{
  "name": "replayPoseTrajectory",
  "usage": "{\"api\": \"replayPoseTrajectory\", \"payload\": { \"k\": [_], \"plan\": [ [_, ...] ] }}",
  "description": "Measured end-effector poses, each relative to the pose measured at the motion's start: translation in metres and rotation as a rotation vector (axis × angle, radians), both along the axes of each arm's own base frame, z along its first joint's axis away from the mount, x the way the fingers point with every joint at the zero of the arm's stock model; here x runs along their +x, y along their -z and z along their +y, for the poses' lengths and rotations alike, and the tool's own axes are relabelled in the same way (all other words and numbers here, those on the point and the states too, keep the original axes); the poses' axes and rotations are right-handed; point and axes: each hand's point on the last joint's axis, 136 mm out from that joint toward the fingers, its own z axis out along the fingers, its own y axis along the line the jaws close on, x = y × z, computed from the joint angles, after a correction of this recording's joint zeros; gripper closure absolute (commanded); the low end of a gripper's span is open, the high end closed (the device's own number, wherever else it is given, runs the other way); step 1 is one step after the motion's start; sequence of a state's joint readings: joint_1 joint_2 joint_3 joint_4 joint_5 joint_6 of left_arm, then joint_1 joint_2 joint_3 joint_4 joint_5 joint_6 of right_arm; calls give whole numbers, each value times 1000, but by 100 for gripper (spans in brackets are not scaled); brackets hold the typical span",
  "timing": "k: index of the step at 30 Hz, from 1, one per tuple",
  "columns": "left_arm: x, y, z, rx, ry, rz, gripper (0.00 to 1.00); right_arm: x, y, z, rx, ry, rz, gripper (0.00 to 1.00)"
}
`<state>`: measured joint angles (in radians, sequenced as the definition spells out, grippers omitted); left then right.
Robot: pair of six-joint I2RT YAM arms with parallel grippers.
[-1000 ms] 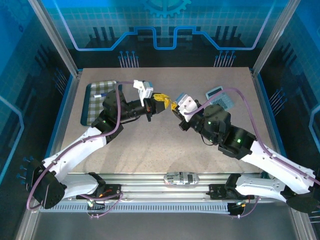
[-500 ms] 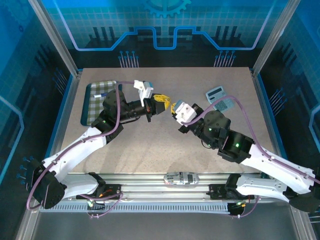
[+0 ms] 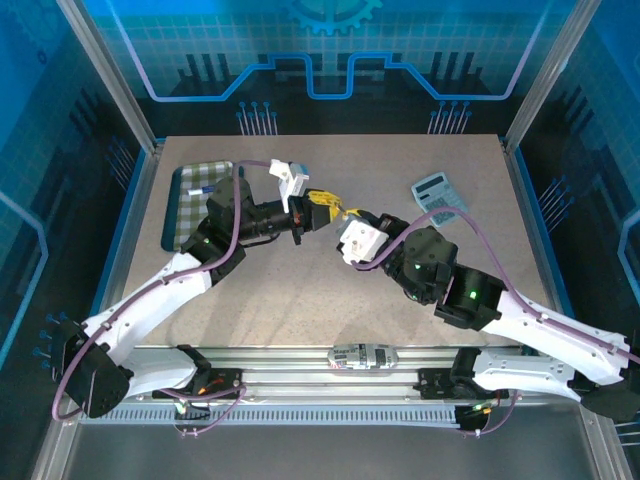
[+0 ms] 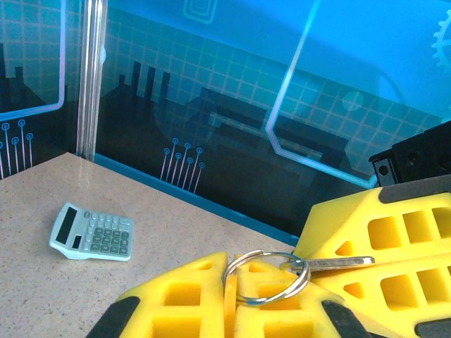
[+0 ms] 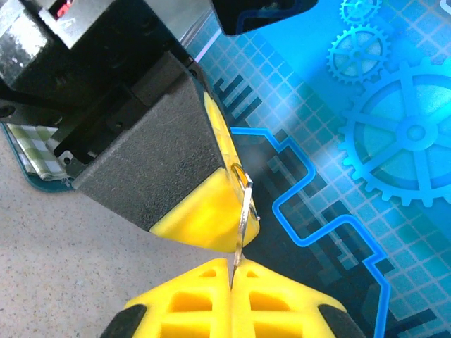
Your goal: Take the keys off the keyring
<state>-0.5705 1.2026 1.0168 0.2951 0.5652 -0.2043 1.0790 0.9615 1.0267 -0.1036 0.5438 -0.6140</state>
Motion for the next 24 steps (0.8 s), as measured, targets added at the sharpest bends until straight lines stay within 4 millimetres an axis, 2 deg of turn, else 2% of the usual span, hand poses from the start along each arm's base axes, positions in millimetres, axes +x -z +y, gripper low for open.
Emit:
{"api": "replayPoseTrajectory", "payload": {
  "k": [13, 24],
  "plan": [
    [-1, 0, 1, 20, 7, 25, 100, 1, 0, 5, -99, -22, -48, 100],
    [-2, 9, 3, 90, 3, 23, 100, 5, 4, 13, -177, -32, -53, 100]
  ]
}}
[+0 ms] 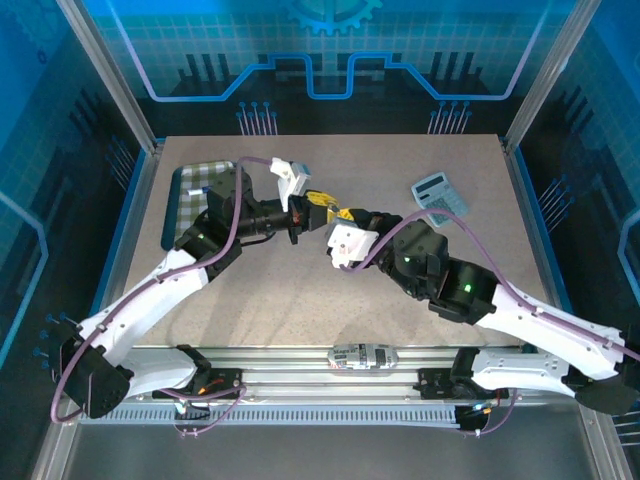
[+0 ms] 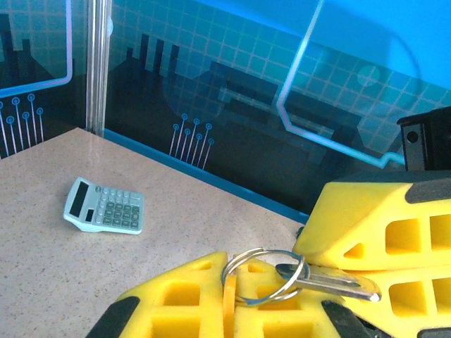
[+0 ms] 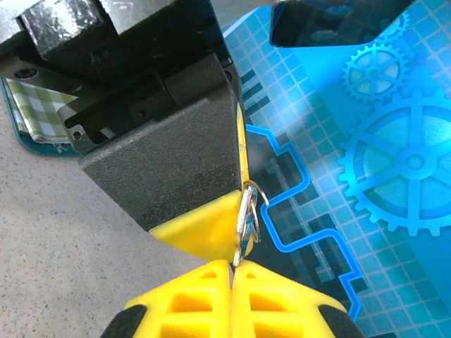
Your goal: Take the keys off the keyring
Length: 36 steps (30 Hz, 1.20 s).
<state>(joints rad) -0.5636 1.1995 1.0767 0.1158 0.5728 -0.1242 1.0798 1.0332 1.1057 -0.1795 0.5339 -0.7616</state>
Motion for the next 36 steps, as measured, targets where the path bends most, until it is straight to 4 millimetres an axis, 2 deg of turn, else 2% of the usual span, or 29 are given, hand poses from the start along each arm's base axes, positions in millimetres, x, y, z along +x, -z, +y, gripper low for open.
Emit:
{"api": "replayPoseTrajectory", "payload": {
  "k": [10, 15, 29, 30, 31, 34, 36],
  "plan": [
    [-5, 2, 6, 83, -35, -73, 100, 8, -1, 8, -36, -6, 38, 100],
    [-12, 1, 6, 109, -31, -112, 100, 8, 1, 10, 1, -34, 82, 100],
    [-14, 6, 6, 133, -18, -120, 100, 7, 8, 12, 126, -31, 152, 100],
    [-14, 7, 6, 133, -18, -120, 97, 6, 8, 12, 137, -31, 155, 100],
    [-14, 7, 5, 131, -17, -121, 88, 6, 9, 12, 147, -30, 159, 100],
    [-13, 11, 5, 133, -26, -115, 77, 7, 12, 12, 172, -36, 173, 100],
    [-10, 14, 7, 134, -45, -113, 72, 6, 15, 11, 179, -40, 185, 100]
  ]
}}
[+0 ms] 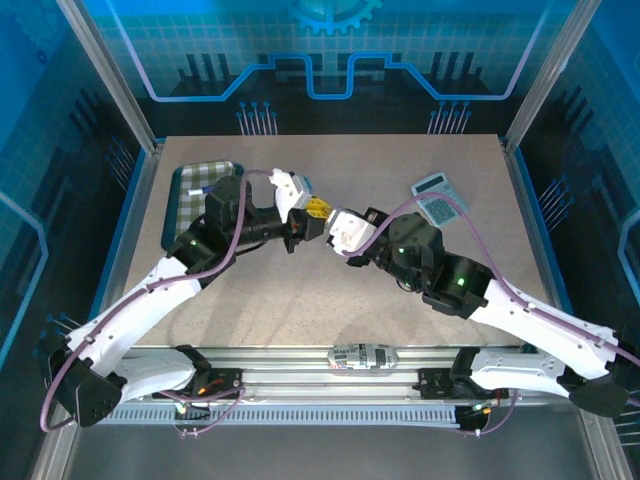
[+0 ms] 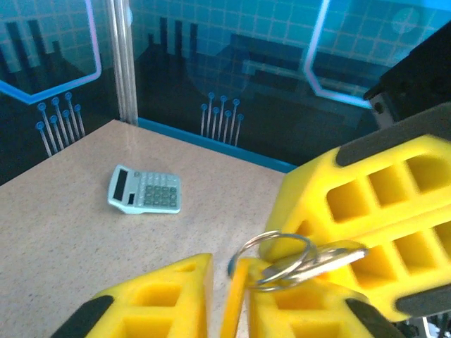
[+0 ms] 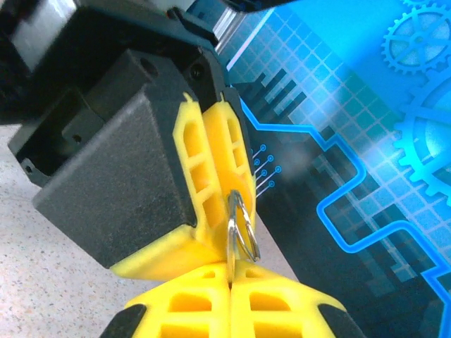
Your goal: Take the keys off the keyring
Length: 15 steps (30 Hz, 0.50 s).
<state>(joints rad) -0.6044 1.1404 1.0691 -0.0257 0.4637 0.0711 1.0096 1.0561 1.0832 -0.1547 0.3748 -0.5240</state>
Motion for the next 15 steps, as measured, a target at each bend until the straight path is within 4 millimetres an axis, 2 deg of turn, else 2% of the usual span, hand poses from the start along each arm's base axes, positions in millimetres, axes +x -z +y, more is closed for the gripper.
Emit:
{"api": "replayPoseTrajectory", "payload": {
  "k": [7, 11, 15],
  "plan": [
    [2, 2, 10, -24, -43, 12, 47, -6, -1, 2, 36, -61, 22, 100],
    [1, -1, 17, -32, -61, 5, 44, -10, -5, 5, 58, -96, 26, 100],
    [0, -6, 23, -41, -77, -10, 35, -13, -10, 8, 82, -137, 26, 100]
  ]
}}
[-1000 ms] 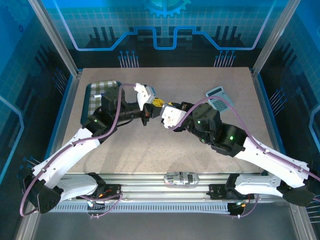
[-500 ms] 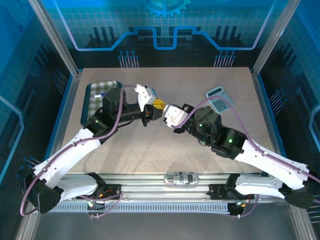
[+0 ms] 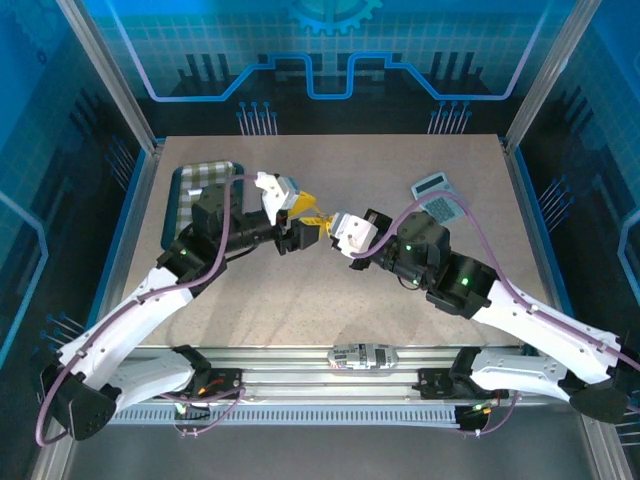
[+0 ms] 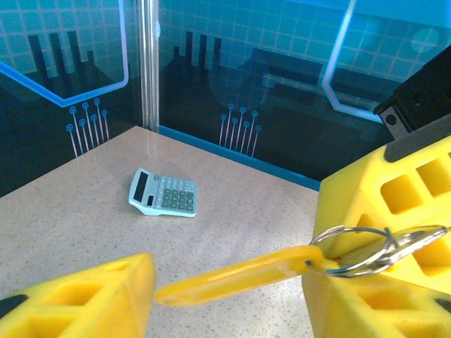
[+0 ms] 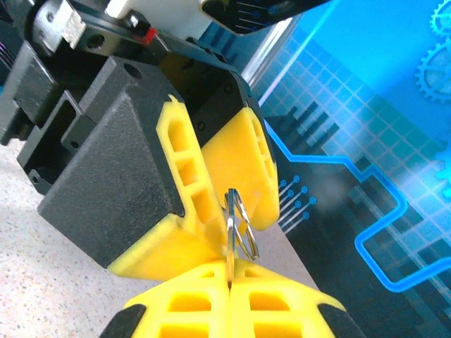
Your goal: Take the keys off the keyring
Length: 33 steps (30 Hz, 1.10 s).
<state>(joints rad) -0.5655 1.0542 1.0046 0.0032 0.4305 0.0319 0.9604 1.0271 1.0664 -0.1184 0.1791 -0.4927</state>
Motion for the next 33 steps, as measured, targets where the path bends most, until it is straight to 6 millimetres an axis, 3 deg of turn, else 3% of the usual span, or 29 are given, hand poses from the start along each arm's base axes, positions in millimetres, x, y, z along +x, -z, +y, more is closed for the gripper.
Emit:
{"api": "replayPoseTrajectory", "payload": {
  "k": [7, 15, 22, 29, 33],
  "plan": [
    [-12, -10, 8, -14, 12, -24, 30, 2, -3, -1, 37, -24, 24, 100],
    [-30, -24, 17, -14, 38, -92, 32, 12, 1, -8, 55, 2, 72, 100],
    [-27, -30, 23, -23, 24, -121, 35, 10, 0, -8, 83, -43, 136, 100],
    [-12, -24, 17, -26, 58, -116, 47, 8, -12, -13, 154, -117, 234, 100],
    [-11, -19, 12, -31, 123, -110, 38, 3, -16, -8, 177, -182, 294, 100]
  ]
}}
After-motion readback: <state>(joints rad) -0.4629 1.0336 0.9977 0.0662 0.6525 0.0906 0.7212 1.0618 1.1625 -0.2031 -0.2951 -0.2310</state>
